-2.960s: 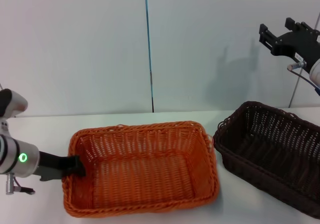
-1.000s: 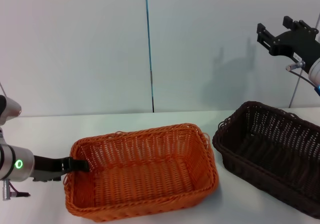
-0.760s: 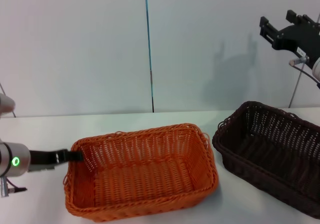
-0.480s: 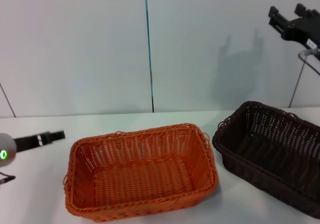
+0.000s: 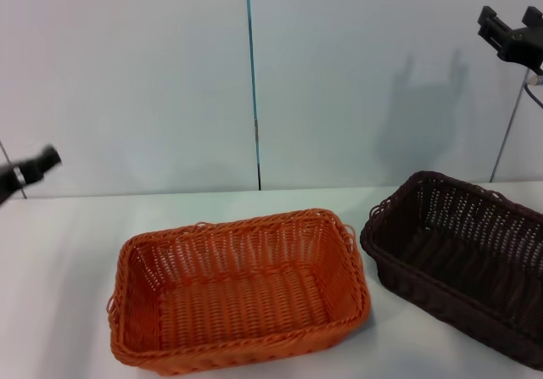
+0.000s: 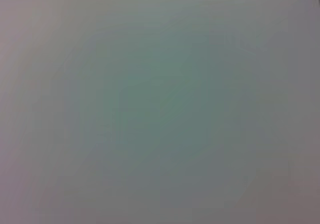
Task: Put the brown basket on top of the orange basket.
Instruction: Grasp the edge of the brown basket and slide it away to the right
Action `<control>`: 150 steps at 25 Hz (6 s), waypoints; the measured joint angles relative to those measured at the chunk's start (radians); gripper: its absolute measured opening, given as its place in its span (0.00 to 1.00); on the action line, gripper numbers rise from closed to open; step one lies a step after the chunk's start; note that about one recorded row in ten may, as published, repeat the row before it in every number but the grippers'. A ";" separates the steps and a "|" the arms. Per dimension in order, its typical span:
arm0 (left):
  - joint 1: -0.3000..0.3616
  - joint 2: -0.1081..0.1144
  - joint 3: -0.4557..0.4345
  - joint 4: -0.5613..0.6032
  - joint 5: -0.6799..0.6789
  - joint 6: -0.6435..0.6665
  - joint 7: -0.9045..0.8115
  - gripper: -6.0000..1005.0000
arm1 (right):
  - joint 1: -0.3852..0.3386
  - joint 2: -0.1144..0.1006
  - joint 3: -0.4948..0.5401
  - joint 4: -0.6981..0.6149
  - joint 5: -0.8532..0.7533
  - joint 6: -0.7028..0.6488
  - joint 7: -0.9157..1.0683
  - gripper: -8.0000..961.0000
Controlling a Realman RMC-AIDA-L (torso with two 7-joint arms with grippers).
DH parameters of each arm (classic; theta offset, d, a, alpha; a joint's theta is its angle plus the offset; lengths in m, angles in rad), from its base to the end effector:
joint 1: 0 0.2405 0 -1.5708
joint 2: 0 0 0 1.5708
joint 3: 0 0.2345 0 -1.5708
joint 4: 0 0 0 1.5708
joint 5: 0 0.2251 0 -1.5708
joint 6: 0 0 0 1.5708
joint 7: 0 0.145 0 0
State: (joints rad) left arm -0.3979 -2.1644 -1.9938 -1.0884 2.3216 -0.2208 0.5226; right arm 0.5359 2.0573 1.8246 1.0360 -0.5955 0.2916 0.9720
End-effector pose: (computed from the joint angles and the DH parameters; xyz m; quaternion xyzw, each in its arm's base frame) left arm -0.2646 0.4328 0.0930 -0.6225 -0.4488 -0.2408 0.5943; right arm 0.1545 0.4709 0.1114 -0.2469 -0.6851 -0.5700 0.3805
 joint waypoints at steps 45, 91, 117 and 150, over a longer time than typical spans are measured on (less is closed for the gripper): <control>0.170 0.018 -0.109 -0.113 -0.019 -0.160 0.146 0.90 | 0.085 0.018 -0.077 0.477 0.678 -1.635 -0.869 0.71; 0.032 0.065 -0.135 0.083 -0.254 -0.251 0.468 0.90 | -0.016 0.025 0.356 0.178 0.808 -1.489 -0.942 0.73; 0.021 0.074 -0.128 0.095 -0.197 -0.288 0.477 0.91 | -0.025 0.025 0.249 0.050 0.808 -1.313 -0.879 0.72; -0.021 0.075 -0.135 0.111 -0.160 -0.310 0.475 0.90 | -0.076 0.027 0.191 0.084 0.681 -1.282 -0.822 0.20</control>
State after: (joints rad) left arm -0.4187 -2.0898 -2.1286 -0.9771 2.1611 -0.5307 0.9979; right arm 0.4601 2.0839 2.0159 1.1199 0.0859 -0.9908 0.1505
